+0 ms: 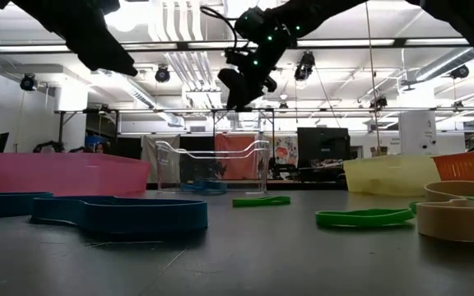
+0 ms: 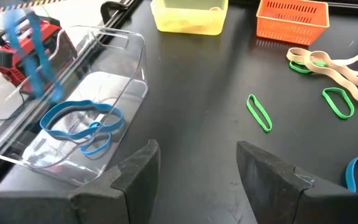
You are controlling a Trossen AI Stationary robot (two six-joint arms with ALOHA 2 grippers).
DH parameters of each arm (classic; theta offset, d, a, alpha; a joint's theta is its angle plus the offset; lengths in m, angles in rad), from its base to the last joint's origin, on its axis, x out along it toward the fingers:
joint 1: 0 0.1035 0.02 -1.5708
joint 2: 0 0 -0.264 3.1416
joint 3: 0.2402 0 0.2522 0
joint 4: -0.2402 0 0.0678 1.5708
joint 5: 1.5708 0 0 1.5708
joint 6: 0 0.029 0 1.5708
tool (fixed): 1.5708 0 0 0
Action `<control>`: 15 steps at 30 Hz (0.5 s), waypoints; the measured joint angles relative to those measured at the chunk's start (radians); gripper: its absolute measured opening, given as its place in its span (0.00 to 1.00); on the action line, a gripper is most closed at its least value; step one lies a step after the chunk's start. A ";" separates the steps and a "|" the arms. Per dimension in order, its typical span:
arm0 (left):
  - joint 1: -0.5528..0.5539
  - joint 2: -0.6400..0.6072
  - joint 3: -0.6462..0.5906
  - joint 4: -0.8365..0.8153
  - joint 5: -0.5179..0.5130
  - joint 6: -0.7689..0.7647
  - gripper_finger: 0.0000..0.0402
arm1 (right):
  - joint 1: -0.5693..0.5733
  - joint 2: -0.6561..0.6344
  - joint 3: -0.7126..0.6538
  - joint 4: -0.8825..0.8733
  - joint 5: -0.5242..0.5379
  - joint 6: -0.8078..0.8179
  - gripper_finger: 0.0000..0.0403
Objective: Sort rubber bands into baskets
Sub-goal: Put the blue rubber band into the transparent bin
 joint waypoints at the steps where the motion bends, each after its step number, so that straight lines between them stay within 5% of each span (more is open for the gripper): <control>1: 0.000 0.000 0.000 0.000 0.000 0.000 0.49 | 0.001 0.000 -0.012 -0.007 -0.005 0.006 0.48; 10: -0.001 0.001 0.000 -0.004 0.001 -0.004 0.49 | 0.005 -0.024 -0.079 -0.192 -0.095 0.122 0.63; 15: -0.010 0.002 -0.005 -0.004 0.009 -0.019 0.49 | 0.078 -0.075 -0.088 -0.318 -0.296 0.161 0.66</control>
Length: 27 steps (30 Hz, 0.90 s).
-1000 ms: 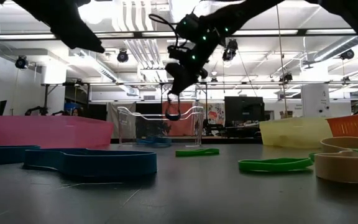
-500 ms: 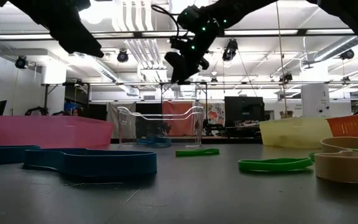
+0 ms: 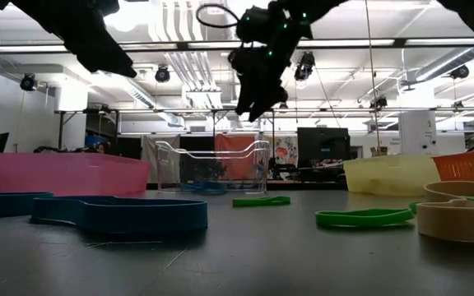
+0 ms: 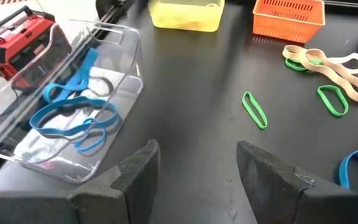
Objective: Sort rubber bands into baskets
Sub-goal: Put the blue rubber band into the transparent bin, then put the green rubber band into the orange bin
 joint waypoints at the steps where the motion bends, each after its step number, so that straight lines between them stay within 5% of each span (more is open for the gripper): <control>1: -0.002 0.002 0.000 0.000 0.000 -0.004 0.49 | 0.024 -0.002 -0.010 -0.023 -0.052 -0.019 0.67; 5: -0.021 0.014 0.000 0.008 0.001 -0.019 0.49 | 0.142 -0.007 -0.077 -0.041 -0.189 -0.158 0.64; 10: -0.076 0.044 0.000 0.029 0.002 -0.054 0.49 | 0.293 -0.006 -0.241 0.077 -0.196 -0.199 0.60; 19: -0.193 0.116 0.000 0.145 -0.007 -0.062 0.49 | 0.448 -0.006 -0.492 0.298 0.076 -0.082 0.54; 27: -0.204 0.194 0.000 0.235 -0.011 -0.062 0.49 | 0.456 -0.004 -0.579 0.407 0.091 -0.024 0.46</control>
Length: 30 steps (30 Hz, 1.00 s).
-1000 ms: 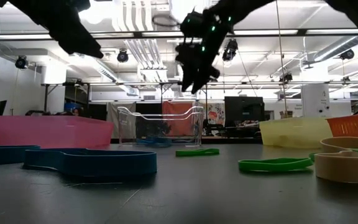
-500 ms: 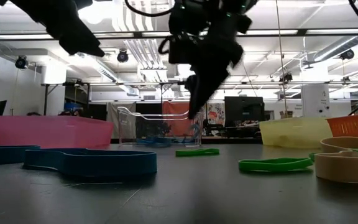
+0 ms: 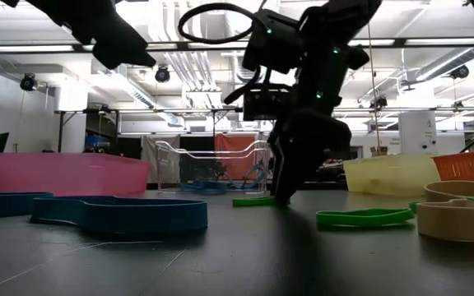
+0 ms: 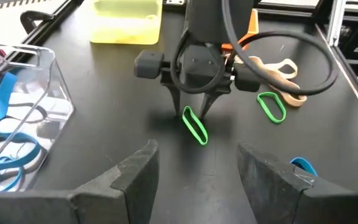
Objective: Sort rubber bands into baskets
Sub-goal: Put the green rubber band into the orange bin
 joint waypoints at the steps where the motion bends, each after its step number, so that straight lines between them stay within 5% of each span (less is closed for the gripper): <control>1: 0.000 0.011 0.000 0.007 0.000 0.000 0.49 | 0.000 0.000 -0.011 0.013 0.001 0.000 0.42; 9: 0.000 0.091 0.000 0.031 -0.001 0.000 0.49 | 0.000 -0.014 -0.041 0.035 -0.022 -0.015 0.05; 17: 0.000 0.098 0.000 0.043 -0.001 0.020 0.49 | 0.038 -0.218 0.018 -0.313 -0.027 0.103 0.02; 24: 0.000 0.096 0.000 0.040 -0.001 0.041 0.49 | 0.131 -0.476 0.020 -0.805 -0.139 0.604 0.02; 30: 0.000 0.096 0.000 0.039 -0.001 0.042 0.49 | 0.285 -0.643 -0.081 -0.895 -0.140 0.977 0.06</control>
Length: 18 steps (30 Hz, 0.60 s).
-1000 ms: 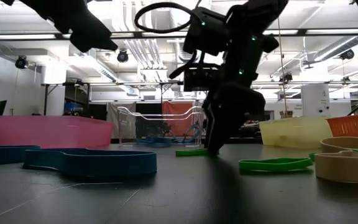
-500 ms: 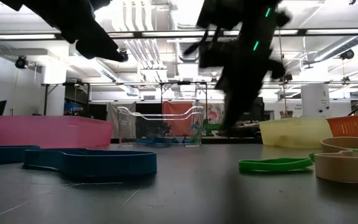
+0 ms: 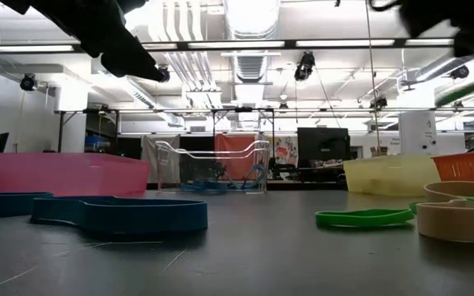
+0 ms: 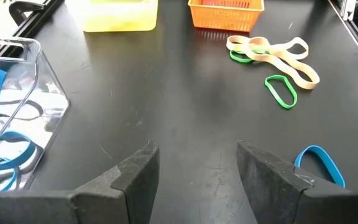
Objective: Sort rubber bands into baskets
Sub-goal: Put the green rubber band into the orange bin, then put the light orange rubber band into the yellow bin
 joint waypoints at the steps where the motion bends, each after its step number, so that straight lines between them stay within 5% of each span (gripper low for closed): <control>1: 0.000 0.000 0.000 0.000 0.000 0.000 0.49 | 0.019 -0.018 -0.023 0.000 -0.001 0.061 0.08; 5: 0.000 0.000 0.000 0.000 0.000 0.015 0.49 | 0.068 -0.043 -0.113 -0.029 -0.034 0.235 0.20; 10: 0.000 0.000 0.000 0.002 0.000 0.015 0.49 | 0.075 -0.038 -0.182 -0.023 -0.093 0.254 0.37; 18: 0.000 0.000 0.000 0.017 0.001 0.015 0.49 | 0.072 0.013 -0.117 0.398 0.218 -0.139 0.45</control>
